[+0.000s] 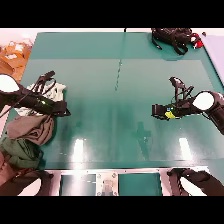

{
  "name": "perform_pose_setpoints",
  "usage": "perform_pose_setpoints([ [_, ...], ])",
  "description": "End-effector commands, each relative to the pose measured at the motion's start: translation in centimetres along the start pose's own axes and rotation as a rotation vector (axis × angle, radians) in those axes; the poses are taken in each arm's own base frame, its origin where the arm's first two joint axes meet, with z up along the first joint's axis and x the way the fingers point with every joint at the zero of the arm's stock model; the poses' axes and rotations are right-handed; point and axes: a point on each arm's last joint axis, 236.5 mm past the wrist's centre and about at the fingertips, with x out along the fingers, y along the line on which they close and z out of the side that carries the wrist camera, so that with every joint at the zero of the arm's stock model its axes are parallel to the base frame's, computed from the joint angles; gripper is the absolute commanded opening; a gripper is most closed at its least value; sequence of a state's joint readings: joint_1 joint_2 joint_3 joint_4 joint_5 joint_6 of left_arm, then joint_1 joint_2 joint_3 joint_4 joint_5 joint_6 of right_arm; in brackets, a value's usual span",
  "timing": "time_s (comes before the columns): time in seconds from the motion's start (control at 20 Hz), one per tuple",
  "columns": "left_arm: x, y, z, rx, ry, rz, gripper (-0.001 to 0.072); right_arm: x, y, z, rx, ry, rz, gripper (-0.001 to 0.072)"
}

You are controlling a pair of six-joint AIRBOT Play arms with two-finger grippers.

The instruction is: Fold the shirts.

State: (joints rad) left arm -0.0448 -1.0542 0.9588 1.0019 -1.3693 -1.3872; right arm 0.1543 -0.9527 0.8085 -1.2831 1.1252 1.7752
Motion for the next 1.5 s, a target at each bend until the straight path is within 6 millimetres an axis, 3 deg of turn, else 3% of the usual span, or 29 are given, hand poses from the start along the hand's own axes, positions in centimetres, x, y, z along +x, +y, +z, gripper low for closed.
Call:
perform_pose_setpoints([
  [0.0,0.0,0.0,0.0,-0.001,0.001,0.0,0.0024,0.1,0.0,-0.1,0.001,0.003,-0.001,0.0016],
  [0.65,0.0,-0.5,0.5,-0.006,-0.022,-0.021,0.0025,0.1,0.0,-0.1,0.001,0.001,0.0,0.0016],
  [0.85,-0.3,0.3,4.1,0.001,-0.173,0.013,0.0024,0.2,0.2,1.2,0.002,-0.051,0.01,0.0016],
  [0.95,-1.0,4.0,5.9,0.047,-0.248,0.174,0.0046,0.2,0.3,1.9,0.003,-0.082,0.016,0.0027],
  [1.0,-1.7,6.3,6.3,0.079,-0.261,0.281,0.0441,0.1,0.4,2.4,0.004,-0.101,0.02,0.0143],
  [1.05,-2.8,9.2,6.7,0.065,-0.28,0.409,0.0717,0.1,0.5,2.8,0.003,-0.119,0.023,0.027],
  [1.15,-5.8,14.0,7.0,0.082,-0.293,0.653,0.072,-0.1,0.4,3.6,0.002,-0.154,0.023,0.0305],
  [1.25,-7.7,17.6,7.4,0.063,-0.303,0.786,0.072,-0.4,-0.1,4.9,0.015,-0.2,0.019,0.0311],
  [1.35,-7.2,21.0,7.8,0.008,-0.302,0.802,0.072,-1.0,-1.4,6.5,0.057,-0.258,0.012,0.0336],
  [1.45,-5.3,23.7,8.3,-0.032,-0.287,0.789,0.072,-1.5,-3.3,7.3,0.11,-0.283,-0.007,0.0369],
])
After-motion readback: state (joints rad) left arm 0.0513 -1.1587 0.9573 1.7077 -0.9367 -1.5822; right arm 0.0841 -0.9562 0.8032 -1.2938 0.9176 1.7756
